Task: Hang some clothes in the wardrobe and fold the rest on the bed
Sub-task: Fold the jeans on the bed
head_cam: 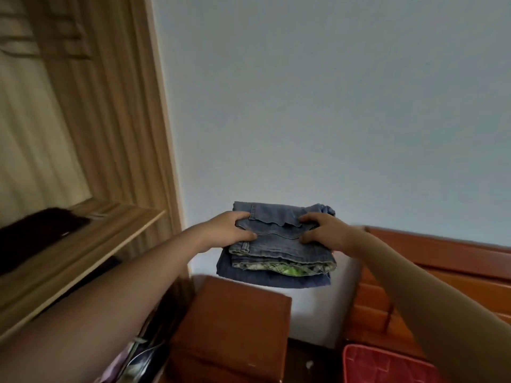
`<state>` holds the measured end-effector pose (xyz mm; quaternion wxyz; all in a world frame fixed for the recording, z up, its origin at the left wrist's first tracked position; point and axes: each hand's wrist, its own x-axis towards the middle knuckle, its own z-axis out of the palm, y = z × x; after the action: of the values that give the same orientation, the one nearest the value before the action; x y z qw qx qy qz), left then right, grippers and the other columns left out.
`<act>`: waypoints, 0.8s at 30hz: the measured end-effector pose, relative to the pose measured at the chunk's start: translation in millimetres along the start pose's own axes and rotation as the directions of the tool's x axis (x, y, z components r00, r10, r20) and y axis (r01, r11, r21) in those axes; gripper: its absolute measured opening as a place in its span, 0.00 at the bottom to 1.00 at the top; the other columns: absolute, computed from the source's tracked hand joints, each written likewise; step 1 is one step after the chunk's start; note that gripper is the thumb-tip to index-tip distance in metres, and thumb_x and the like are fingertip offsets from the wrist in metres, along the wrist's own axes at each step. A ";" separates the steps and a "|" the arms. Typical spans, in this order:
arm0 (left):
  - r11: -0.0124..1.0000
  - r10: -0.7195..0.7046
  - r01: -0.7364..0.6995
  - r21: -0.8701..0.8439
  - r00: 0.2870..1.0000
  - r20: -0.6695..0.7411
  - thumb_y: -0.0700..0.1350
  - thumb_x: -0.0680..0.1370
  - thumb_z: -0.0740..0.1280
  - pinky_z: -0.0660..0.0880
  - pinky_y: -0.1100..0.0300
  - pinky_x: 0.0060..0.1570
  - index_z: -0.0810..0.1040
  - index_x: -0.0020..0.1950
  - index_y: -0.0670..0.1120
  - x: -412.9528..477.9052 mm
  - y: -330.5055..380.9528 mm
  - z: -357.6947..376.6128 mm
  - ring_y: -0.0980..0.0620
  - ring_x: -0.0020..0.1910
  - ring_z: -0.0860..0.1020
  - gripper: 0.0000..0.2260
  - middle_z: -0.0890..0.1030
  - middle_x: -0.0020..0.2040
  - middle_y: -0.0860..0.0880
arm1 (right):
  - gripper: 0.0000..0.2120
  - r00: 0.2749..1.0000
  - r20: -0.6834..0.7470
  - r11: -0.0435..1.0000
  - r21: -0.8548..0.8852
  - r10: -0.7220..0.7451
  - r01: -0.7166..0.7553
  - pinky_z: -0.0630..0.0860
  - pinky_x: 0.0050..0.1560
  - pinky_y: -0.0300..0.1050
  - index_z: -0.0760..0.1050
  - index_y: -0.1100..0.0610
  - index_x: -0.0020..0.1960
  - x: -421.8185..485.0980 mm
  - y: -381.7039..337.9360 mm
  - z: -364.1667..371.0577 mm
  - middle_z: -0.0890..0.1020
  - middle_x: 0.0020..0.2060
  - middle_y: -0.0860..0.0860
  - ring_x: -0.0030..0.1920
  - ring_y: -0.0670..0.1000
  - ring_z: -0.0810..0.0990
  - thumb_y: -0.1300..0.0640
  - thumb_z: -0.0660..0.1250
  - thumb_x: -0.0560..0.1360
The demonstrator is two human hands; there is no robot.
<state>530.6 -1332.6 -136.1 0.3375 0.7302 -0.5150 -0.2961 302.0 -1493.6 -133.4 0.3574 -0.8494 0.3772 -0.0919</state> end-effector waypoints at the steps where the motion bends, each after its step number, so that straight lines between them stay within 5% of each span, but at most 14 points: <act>1: 1.000 -0.020 0.020 -0.001 0.999 -0.044 0.46 0.75 0.75 0.75 0.73 0.45 0.77 0.61 0.59 -6.2 -17.2 -18.4 0.67 0.46 0.81 0.17 0.84 0.50 0.61 | 0.28 0.999 0.025 0.999 -0.006 -0.032 0.033 0.76 0.64 0.54 0.72 0.45 0.71 18.4 -17.6 16.7 0.73 0.65 0.53 0.62 0.55 0.75 0.53 0.74 0.73; 5: 0.990 -0.140 0.144 -0.002 0.963 -0.232 0.42 0.76 0.74 0.71 0.79 0.39 0.74 0.53 0.62 -41.8 -82.9 -77.1 0.73 0.40 0.79 0.16 0.82 0.38 0.69 | 0.29 0.976 0.149 0.986 -0.026 -0.159 0.165 0.76 0.61 0.52 0.72 0.44 0.71 81.2 -86.9 84.2 0.73 0.63 0.52 0.60 0.55 0.75 0.54 0.73 0.72; 8: 0.974 -0.203 0.226 0.021 0.909 -0.365 0.43 0.77 0.74 0.75 0.65 0.60 0.79 0.65 0.52 -64.6 -127.1 -111.6 0.56 0.58 0.80 0.17 0.84 0.56 0.55 | 0.26 0.928 0.250 0.955 -0.035 -0.276 0.294 0.77 0.59 0.52 0.73 0.46 0.70 121.3 -133.1 135.1 0.76 0.59 0.53 0.57 0.55 0.76 0.57 0.72 0.73; 10: 0.947 -0.275 0.318 0.054 0.885 -0.376 0.48 0.78 0.73 0.64 0.61 0.72 0.70 0.76 0.47 -80.1 -147.9 -132.5 0.48 0.70 0.72 0.28 0.74 0.72 0.48 | 0.22 0.888 0.299 0.927 -0.026 -0.350 0.374 0.78 0.55 0.51 0.75 0.46 0.66 146.9 -158.8 168.1 0.78 0.55 0.53 0.52 0.54 0.77 0.59 0.71 0.73; 13: 0.932 -0.290 0.356 0.058 0.835 -0.468 0.44 0.78 0.72 0.64 0.76 0.60 0.71 0.75 0.45 -91.4 -187.6 -157.9 0.47 0.69 0.73 0.25 0.75 0.69 0.47 | 0.22 0.823 0.378 0.889 -0.002 -0.424 0.459 0.75 0.54 0.49 0.76 0.47 0.66 186.9 -191.9 215.9 0.78 0.52 0.51 0.53 0.54 0.77 0.60 0.71 0.73; 16: 0.913 -0.344 0.408 -0.001 0.768 -0.540 0.38 0.78 0.72 0.66 0.82 0.45 0.76 0.70 0.43 -97.2 -213.8 -180.8 0.62 0.56 0.75 0.20 0.78 0.61 0.50 | 0.20 0.721 0.465 0.832 0.064 -0.514 0.552 0.76 0.51 0.44 0.78 0.47 0.63 232.8 -222.8 258.8 0.80 0.49 0.49 0.51 0.51 0.79 0.61 0.71 0.74; 19: 0.892 -0.362 0.452 -0.022 0.685 -0.632 0.39 0.78 0.71 0.66 0.82 0.46 0.78 0.67 0.44 -103.8 -234.7 -204.1 0.78 0.49 0.72 0.17 0.78 0.60 0.53 | 0.17 0.619 0.524 0.779 0.152 -0.585 0.608 0.71 0.37 0.26 0.75 0.43 0.52 271.1 -261.4 291.4 0.77 0.44 0.41 0.40 0.38 0.77 0.65 0.70 0.75; 21: 0.870 -0.400 0.489 -0.070 0.614 -0.680 0.40 0.78 0.71 0.71 0.77 0.49 0.79 0.66 0.45 -109.6 -253.5 -215.4 0.68 0.52 0.76 0.16 0.79 0.64 0.47 | 0.18 0.544 0.585 0.756 0.195 -0.601 0.625 0.71 0.36 0.25 0.76 0.41 0.50 292.0 -288.9 315.8 0.80 0.47 0.43 0.39 0.34 0.79 0.65 0.70 0.76; 24: 0.819 -0.487 0.534 -0.211 0.451 -0.748 0.38 0.79 0.69 0.78 0.55 0.59 0.78 0.65 0.46 -122.1 -280.9 -230.1 0.48 0.57 0.79 0.15 0.80 0.62 0.43 | 0.18 0.469 0.682 0.785 0.259 -0.561 0.563 0.75 0.42 0.35 0.73 0.41 0.56 315.2 -331.2 358.5 0.78 0.50 0.42 0.44 0.41 0.79 0.62 0.70 0.76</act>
<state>829.3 -1105.2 -212.5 0.3997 0.9126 -0.0826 -0.0255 865.3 -1371.2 -206.0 0.4251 -0.8887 -0.0971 0.1419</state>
